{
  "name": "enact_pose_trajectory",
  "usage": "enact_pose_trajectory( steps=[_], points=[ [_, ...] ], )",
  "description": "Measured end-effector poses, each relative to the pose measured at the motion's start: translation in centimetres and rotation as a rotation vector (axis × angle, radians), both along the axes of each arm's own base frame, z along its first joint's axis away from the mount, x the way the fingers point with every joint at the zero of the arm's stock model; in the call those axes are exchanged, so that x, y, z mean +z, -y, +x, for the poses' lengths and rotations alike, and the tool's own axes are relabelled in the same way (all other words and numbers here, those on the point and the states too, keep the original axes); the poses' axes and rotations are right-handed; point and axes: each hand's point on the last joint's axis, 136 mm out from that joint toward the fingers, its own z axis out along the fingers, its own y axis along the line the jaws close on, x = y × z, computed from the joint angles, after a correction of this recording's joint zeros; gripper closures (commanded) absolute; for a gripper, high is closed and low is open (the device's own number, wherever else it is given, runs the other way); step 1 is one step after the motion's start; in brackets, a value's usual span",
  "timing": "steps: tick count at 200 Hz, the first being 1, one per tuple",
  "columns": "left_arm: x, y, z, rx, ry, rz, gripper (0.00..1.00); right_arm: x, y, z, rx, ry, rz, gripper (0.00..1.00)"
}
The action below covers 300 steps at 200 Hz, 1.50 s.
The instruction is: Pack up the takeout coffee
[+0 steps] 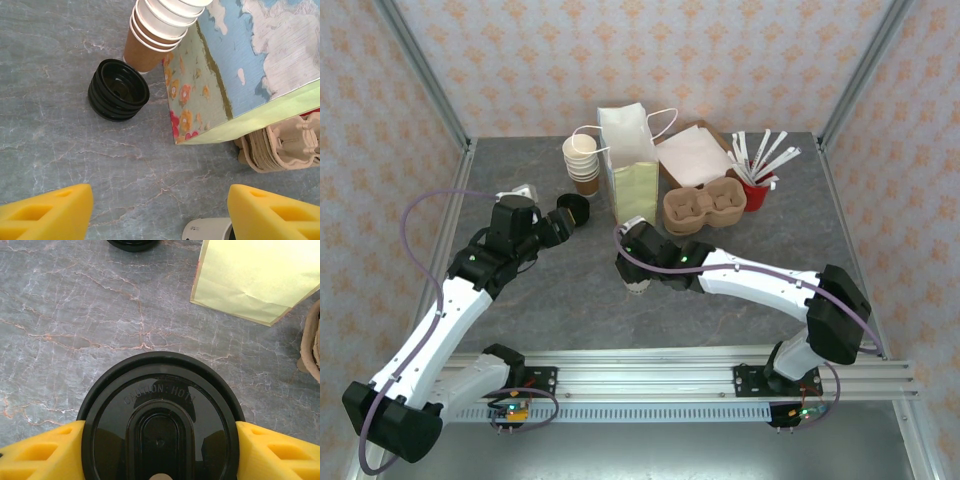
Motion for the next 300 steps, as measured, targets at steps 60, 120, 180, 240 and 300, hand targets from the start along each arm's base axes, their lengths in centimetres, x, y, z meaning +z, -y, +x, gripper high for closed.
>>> enact_pose_trajectory(
  steps=[60, 120, 180, 240, 300],
  points=[
    [-0.1, 0.4, 0.0, -0.018, -0.008, -0.012, 0.27, -0.5, 0.0, -0.2, 0.005, -0.015, -0.009, 0.32],
    [-0.2, 1.7, -0.4, -0.112, -0.014, -0.017, 0.27, -0.8, -0.1, -0.2, 0.001, -0.023, -0.011, 0.32],
    [-0.5, 2.0, -1.3, -0.159, -0.032, -0.002, 0.26, -0.8, -0.1, -0.3, -0.001, -0.032, -0.008, 0.32],
    [-1.1, 2.2, -2.0, -0.190, -0.067, 0.001, 0.25, -1.1, 0.2, -0.5, -0.003, -0.041, -0.023, 0.33],
    [-1.3, 2.2, -2.1, -0.190, -0.079, 0.004, 0.24, -1.2, 0.2, -0.4, -0.016, -0.048, -0.014, 0.33]
  ],
)
